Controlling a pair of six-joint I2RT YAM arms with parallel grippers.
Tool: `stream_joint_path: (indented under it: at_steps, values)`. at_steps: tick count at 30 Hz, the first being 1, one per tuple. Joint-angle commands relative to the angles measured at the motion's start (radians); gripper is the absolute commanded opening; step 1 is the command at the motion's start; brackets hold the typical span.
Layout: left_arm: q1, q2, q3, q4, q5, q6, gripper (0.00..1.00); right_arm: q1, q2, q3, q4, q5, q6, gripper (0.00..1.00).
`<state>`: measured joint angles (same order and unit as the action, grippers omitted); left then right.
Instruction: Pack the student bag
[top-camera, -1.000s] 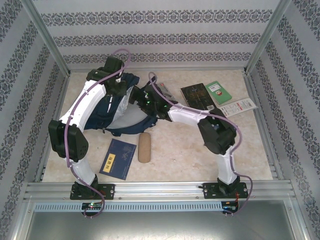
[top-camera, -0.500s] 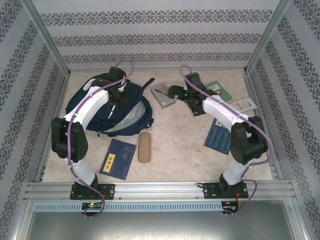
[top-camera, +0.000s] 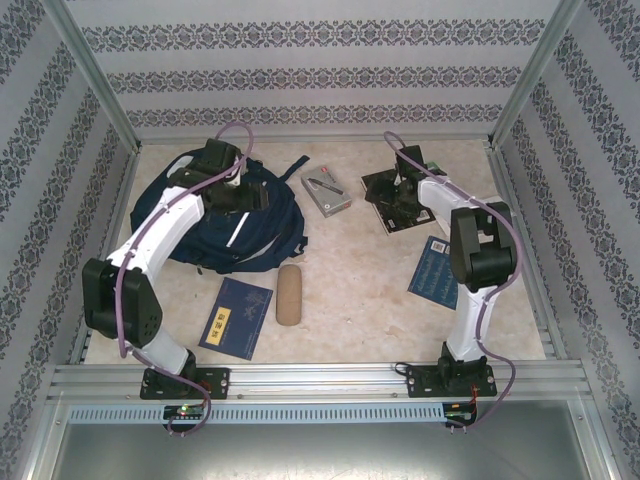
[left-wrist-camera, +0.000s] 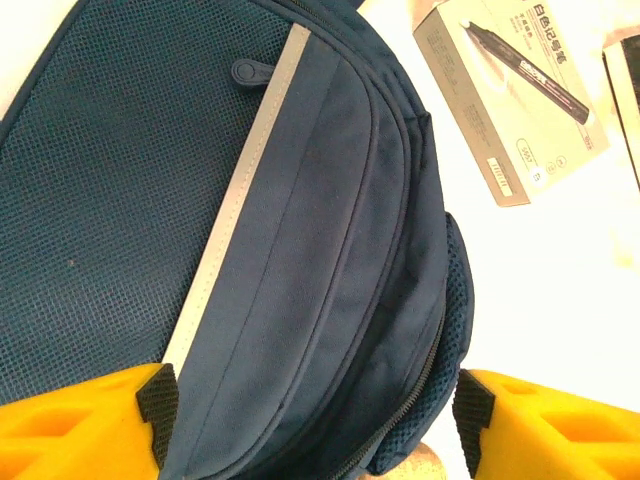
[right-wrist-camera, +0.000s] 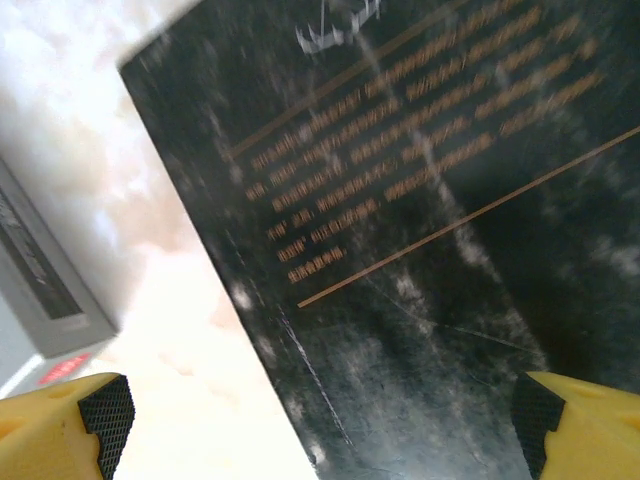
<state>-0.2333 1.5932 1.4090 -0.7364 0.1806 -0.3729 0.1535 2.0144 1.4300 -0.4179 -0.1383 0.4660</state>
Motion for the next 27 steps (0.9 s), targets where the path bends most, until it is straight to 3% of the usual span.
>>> stream_joint_path:
  at_steps: [1,8,19,27]
  values:
    - [0.011,-0.053,-0.044,0.048,0.022,-0.041,0.83,-0.006,0.021,-0.004,-0.027,-0.065,0.026,0.98]
    - [0.011,-0.106,-0.113,0.072,0.034,-0.07,0.84,0.054,-0.047,-0.142,-0.021,-0.108,0.115,0.98]
    - [-0.007,-0.12,-0.164,0.116,0.073,-0.136,0.81,0.28,-0.235,-0.427,0.062,-0.116,0.357,0.98]
    - [-0.16,-0.079,-0.18,0.185,0.047,-0.22,0.81,0.37,-0.346,-0.521,0.072,-0.099,0.423,0.98]
